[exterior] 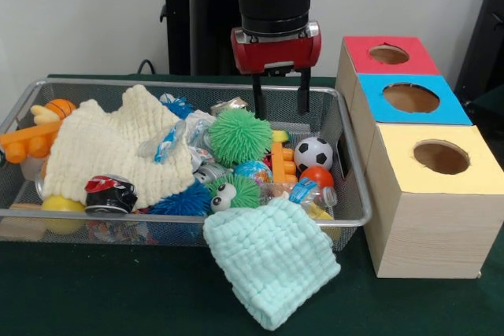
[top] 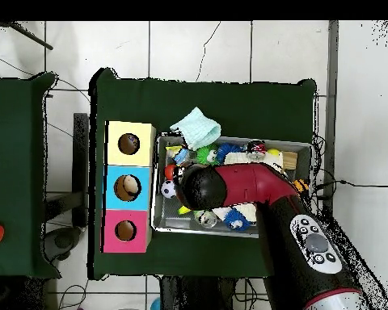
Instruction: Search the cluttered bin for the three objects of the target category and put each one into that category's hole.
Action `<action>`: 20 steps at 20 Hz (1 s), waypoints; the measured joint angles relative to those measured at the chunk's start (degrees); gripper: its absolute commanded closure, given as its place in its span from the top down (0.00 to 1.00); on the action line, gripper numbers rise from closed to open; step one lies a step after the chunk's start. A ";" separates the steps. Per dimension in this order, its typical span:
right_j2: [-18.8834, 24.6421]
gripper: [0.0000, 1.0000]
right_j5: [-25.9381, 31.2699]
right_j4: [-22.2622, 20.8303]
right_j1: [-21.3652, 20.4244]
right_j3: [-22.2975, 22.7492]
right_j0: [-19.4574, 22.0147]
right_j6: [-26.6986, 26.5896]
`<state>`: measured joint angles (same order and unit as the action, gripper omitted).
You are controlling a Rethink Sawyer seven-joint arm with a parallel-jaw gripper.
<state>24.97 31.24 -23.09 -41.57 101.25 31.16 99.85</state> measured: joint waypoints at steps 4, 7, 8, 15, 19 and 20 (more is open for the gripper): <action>-1.49 1.00 0.00 0.43 -0.15 0.01 -1.21 0.00; -2.19 1.00 0.00 0.62 -0.31 0.01 -1.91 0.00; -2.42 1.00 0.00 0.82 -0.38 0.01 -2.14 0.00; -3.31 1.00 0.00 1.08 -0.35 0.01 -2.10 0.00; -3.65 1.00 0.00 1.02 0.02 0.00 -1.37 0.00; -3.69 1.00 0.00 0.97 0.32 -0.01 -0.81 0.00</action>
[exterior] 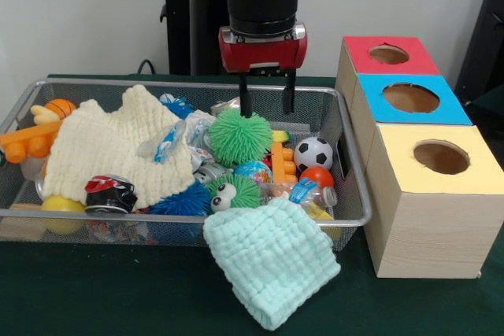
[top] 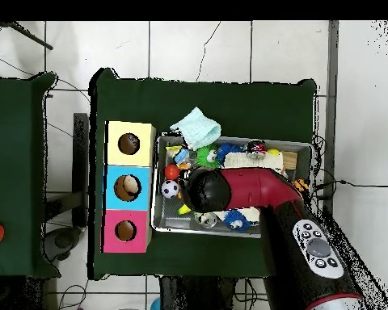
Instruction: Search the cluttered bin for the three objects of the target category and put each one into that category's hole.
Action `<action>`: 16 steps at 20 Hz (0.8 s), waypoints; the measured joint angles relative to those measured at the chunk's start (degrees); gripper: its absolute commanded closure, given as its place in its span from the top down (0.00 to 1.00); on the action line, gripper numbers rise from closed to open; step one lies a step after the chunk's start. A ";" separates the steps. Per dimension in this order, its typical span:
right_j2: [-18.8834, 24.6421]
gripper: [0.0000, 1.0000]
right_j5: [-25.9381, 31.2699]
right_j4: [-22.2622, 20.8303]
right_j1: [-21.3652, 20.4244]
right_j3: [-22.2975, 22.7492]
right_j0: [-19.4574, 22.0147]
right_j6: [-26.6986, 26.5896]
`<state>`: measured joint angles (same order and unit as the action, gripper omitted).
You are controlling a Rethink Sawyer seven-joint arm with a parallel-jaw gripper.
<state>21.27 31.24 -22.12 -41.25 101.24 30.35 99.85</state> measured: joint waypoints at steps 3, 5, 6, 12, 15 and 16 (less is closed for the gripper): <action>0.00 1.00 -0.01 -0.04 0.87 -0.23 1.74 0.00; 0.00 1.00 -0.01 -0.05 1.43 -0.45 2.73 0.00; 0.00 1.00 -0.01 -0.06 1.95 -0.68 3.64 0.00; -0.01 1.00 -0.01 -0.66 4.53 -2.20 8.20 0.00; 0.17 1.00 0.00 -1.06 5.68 -3.38 10.46 0.00; 0.26 1.00 -0.01 -1.06 5.82 -3.57 10.84 0.00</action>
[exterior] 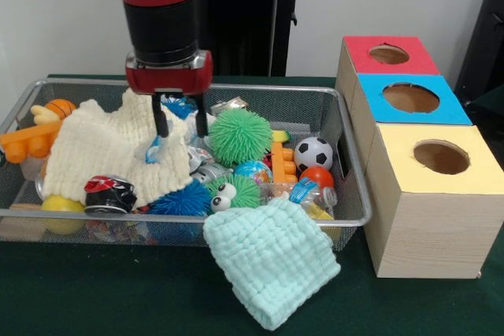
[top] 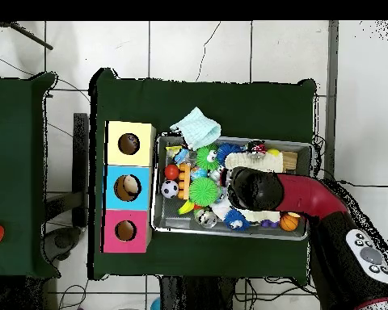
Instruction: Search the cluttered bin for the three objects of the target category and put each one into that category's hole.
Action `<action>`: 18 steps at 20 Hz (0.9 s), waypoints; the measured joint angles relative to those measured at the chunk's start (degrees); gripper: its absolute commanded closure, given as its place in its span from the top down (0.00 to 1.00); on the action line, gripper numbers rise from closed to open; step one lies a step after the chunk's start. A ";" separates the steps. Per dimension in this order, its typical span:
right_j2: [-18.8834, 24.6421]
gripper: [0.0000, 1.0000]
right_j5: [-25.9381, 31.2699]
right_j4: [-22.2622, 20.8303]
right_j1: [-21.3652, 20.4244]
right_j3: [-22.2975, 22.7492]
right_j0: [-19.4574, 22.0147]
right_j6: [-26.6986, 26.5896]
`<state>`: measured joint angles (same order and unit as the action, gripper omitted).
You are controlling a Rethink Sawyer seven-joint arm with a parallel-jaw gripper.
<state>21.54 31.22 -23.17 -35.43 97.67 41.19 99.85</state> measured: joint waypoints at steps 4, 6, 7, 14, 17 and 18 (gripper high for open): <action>1.25 1.00 0.01 -0.04 0.46 -1.36 2.90 0.00; 1.60 1.00 0.01 -0.05 0.54 -1.68 3.50 0.00; 2.10 1.00 0.01 -0.05 0.71 -2.15 4.29 0.00; 3.43 1.00 0.02 -0.35 1.57 -4.30 6.50 0.00; 3.62 1.00 0.02 -0.35 1.70 -4.67 6.61 0.00; 3.69 1.00 0.02 -0.35 1.73 -4.79 6.60 0.00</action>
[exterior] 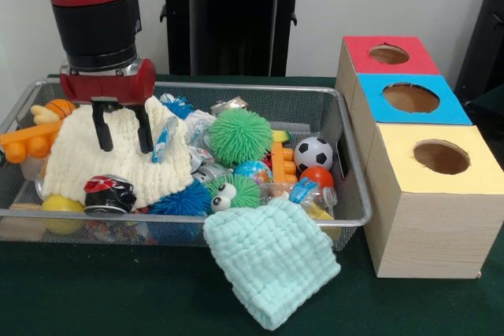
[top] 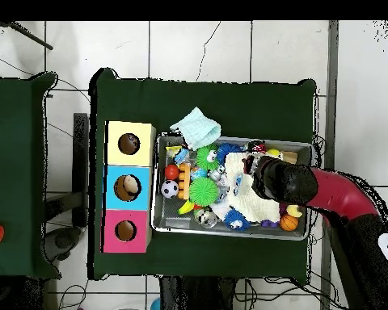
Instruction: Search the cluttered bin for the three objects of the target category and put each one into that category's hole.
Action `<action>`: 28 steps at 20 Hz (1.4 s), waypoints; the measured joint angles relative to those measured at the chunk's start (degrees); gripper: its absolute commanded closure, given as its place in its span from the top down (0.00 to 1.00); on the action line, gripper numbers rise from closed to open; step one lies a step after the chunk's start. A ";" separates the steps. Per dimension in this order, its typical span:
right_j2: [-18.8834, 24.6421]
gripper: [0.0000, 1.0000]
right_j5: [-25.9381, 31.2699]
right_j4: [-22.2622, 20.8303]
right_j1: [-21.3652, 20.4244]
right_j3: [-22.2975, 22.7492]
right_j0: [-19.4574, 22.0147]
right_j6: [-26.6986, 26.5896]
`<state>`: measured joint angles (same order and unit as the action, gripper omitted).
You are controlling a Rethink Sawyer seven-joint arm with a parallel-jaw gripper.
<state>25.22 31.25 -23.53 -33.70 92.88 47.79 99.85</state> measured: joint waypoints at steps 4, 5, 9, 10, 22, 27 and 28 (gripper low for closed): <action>0.26 1.00 0.00 -0.25 0.27 -0.61 -0.03 -0.01; 0.26 1.00 0.00 -0.48 0.39 -0.81 -0.05 -0.01; 0.26 1.00 0.00 -2.56 1.53 -2.20 -0.23 -0.01; 0.27 1.00 0.00 -3.23 1.98 -2.63 -0.27 -0.01; 1.18 1.00 -0.48 -8.44 7.99 -6.40 -0.27 -0.01; 2.31 1.00 -1.53 -10.58 11.15 -8.35 -0.25 -0.01; 2.48 1.00 -1.67 -11.05 11.87 -8.78 -0.19 -0.01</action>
<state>27.70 29.58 -34.57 -21.83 84.10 47.60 99.84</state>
